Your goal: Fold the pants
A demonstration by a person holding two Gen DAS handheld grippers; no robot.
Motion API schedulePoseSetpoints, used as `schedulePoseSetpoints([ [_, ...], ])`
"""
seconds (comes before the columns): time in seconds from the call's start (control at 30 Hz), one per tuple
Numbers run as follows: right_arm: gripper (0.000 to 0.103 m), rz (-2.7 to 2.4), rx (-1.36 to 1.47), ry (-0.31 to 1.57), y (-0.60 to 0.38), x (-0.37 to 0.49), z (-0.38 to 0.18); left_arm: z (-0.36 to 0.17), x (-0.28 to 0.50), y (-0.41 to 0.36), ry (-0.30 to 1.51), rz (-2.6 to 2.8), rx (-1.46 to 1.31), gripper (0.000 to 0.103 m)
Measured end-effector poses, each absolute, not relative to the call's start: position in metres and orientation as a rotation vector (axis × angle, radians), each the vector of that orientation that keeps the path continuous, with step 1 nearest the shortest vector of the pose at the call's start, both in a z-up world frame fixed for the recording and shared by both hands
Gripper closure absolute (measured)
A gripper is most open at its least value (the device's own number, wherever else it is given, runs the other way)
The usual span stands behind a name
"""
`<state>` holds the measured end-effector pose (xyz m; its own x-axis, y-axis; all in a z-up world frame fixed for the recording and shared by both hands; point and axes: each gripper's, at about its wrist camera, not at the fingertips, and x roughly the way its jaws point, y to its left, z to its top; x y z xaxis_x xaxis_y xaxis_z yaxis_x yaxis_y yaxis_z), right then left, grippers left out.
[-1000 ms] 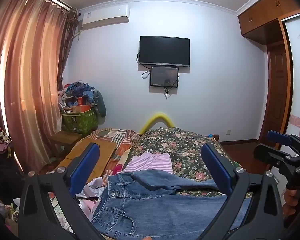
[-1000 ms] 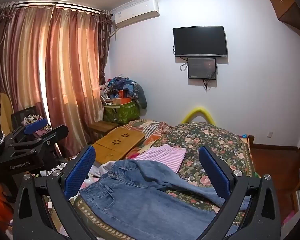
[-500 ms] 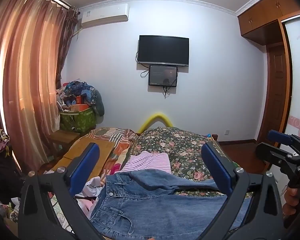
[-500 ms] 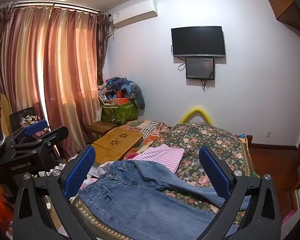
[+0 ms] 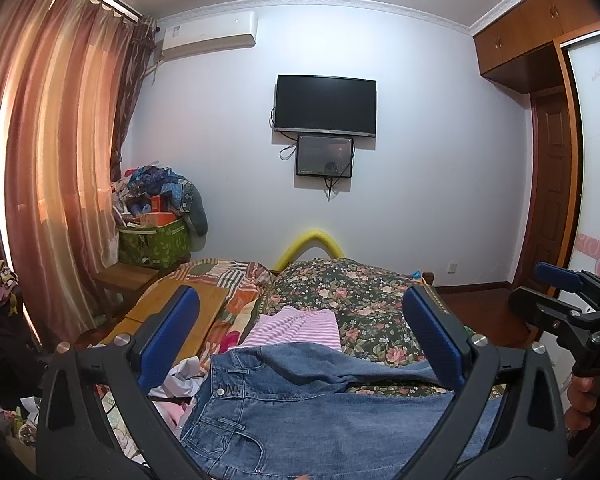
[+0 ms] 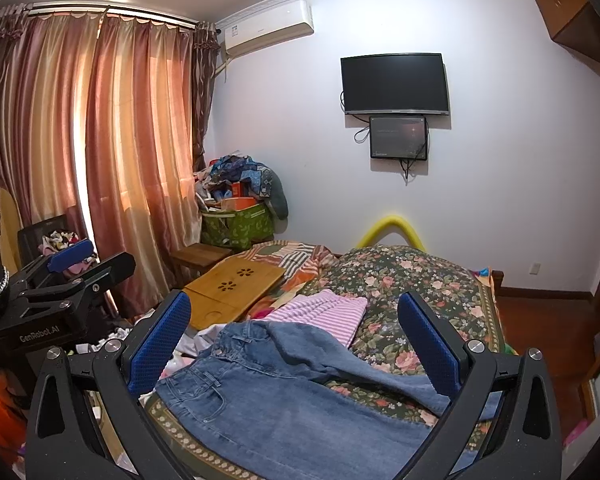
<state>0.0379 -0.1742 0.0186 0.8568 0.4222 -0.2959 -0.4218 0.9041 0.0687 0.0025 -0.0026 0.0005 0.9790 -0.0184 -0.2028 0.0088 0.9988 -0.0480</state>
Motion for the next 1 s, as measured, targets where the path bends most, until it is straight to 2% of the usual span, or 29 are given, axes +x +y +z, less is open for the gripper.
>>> schedulePoseSetpoints([
  [1.0, 0.0, 0.439, 0.006, 0.312, -0.1723, 0.034, 0.017, 0.004, 0.0007, -0.0018, 0.203, -0.033, -0.051, 0.0],
])
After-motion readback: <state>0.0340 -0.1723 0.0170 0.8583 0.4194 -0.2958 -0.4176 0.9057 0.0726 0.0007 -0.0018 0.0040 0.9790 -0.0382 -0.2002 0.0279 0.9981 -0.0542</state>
